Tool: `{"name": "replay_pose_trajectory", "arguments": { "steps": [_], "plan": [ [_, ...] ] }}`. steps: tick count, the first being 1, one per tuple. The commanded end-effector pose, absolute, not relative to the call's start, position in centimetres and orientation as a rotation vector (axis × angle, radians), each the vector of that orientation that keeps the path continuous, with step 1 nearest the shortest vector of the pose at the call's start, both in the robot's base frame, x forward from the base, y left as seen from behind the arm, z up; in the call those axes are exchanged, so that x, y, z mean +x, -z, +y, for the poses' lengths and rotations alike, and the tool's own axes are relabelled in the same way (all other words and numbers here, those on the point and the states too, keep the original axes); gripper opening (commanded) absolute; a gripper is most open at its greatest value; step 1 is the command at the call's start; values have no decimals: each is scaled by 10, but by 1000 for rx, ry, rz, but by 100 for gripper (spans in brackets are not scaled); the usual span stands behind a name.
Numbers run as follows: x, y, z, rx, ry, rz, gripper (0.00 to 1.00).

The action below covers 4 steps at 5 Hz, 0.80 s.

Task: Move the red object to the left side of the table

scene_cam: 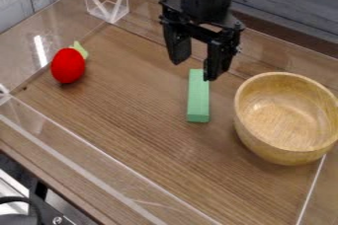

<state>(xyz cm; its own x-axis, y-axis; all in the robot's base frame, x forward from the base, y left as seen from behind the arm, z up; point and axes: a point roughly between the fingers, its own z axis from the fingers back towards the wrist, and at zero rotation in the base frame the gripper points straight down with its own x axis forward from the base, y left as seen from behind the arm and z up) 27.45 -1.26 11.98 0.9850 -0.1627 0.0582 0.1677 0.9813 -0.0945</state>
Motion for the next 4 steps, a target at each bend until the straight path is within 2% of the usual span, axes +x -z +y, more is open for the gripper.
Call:
{"name": "replay_pose_trajectory", "arguments": {
  "steps": [1,2,4],
  "plan": [
    [276,-138,0,-96,142,-121,100],
    [275,-141,8,-109,120,-170,100],
    [282,-106,-28,-101,51,-208,100]
  ]
}}
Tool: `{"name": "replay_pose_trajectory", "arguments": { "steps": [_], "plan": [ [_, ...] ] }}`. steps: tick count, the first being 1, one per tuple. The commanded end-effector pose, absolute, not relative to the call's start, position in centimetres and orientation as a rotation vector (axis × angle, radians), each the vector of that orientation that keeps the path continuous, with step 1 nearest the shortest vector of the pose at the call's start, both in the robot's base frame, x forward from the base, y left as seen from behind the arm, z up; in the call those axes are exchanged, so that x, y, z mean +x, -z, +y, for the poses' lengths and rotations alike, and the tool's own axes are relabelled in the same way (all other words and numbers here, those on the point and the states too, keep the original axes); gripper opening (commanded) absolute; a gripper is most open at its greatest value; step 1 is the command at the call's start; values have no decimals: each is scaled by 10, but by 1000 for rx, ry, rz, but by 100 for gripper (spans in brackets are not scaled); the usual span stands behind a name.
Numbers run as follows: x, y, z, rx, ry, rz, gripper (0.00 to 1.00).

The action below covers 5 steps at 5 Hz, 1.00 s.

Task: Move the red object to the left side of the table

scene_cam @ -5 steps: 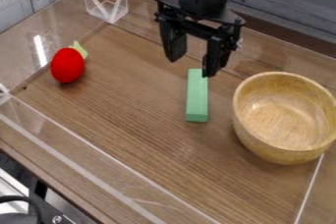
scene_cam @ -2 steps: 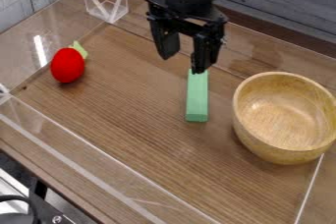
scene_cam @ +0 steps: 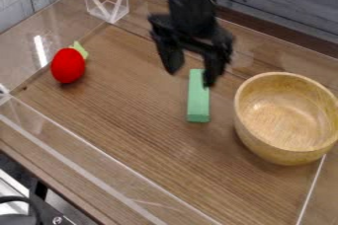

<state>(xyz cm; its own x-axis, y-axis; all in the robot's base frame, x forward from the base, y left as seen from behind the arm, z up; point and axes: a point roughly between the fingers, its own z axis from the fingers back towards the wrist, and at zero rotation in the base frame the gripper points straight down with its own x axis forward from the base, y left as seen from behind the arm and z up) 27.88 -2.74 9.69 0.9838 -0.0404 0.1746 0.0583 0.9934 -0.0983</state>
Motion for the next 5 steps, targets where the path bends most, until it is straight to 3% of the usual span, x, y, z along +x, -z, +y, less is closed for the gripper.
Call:
{"name": "replay_pose_trajectory", "arguments": {
  "steps": [1,3,5],
  "plan": [
    [305,-94,-18,-101,80,-211,100],
    [318,-92,2,-71,-5,-223,100],
    [292,-128,32,-93,102,-240,100]
  ]
}}
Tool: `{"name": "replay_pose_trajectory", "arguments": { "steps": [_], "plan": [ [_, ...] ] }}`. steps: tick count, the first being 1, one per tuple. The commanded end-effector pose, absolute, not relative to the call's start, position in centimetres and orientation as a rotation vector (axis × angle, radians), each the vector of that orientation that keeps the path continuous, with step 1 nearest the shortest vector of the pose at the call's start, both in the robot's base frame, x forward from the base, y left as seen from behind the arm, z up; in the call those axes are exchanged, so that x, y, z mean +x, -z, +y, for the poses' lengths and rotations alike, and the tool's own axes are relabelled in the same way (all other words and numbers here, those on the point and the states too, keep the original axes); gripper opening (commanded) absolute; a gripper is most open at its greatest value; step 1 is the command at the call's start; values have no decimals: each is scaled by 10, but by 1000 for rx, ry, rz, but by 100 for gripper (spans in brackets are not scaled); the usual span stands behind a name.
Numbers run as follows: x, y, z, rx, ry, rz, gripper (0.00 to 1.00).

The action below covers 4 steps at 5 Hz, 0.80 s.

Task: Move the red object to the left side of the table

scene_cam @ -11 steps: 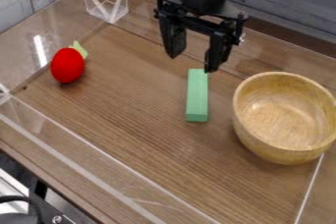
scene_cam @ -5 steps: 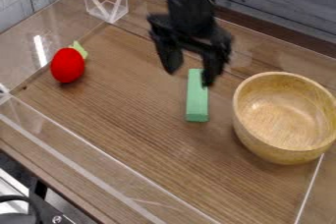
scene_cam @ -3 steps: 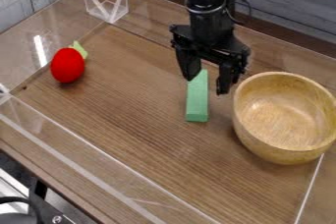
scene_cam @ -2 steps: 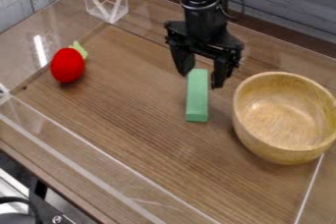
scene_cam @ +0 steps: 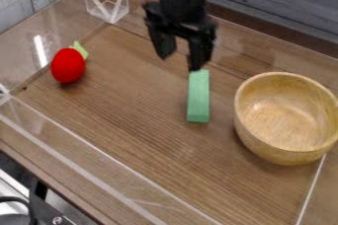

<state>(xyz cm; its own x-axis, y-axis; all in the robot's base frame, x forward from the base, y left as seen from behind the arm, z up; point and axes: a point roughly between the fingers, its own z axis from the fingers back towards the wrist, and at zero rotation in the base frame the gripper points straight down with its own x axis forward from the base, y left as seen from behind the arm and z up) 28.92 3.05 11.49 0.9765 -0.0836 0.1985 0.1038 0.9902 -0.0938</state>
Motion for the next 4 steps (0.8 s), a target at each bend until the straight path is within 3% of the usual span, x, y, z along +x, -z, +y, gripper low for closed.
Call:
{"name": "replay_pose_trajectory", "arguments": {
  "steps": [1,2,4],
  "plan": [
    [287,-123,7,-98,98,-242,100],
    [288,-120,-18,-105,110,-244,100],
    [294,-92,-3,-101,161,-228,100]
  ]
}}
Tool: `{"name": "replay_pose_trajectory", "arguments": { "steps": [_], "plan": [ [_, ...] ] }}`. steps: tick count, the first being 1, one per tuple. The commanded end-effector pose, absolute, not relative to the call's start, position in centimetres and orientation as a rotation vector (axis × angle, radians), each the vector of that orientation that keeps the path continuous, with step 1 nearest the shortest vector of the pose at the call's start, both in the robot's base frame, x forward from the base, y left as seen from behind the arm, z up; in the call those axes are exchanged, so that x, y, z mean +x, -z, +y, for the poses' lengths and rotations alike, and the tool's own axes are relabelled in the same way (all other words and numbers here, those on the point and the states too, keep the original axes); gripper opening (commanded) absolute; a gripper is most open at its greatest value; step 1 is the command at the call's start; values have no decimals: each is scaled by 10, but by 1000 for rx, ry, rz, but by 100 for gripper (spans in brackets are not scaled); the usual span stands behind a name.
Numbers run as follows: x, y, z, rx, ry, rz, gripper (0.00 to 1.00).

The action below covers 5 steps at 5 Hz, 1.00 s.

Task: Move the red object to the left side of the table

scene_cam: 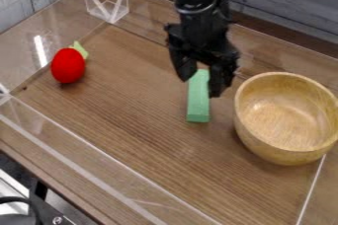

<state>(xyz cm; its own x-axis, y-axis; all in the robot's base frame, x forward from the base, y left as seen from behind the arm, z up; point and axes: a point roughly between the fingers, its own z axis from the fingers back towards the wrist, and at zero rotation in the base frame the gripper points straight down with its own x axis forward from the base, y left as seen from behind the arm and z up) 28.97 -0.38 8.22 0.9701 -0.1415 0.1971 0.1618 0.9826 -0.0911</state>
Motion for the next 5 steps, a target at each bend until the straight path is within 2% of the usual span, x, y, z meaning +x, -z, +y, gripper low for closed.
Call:
{"name": "replay_pose_trajectory", "arguments": {
  "steps": [1,2,3,4,5],
  "plan": [
    [300,-88,18,-93,186,-235,100],
    [304,-94,24,-86,184,-240,100],
    [308,-104,7,-73,168,-235,0],
    [311,-109,-9,-77,186,-240,100],
    [304,-115,-16,-78,140,-261,100]
  ]
}}
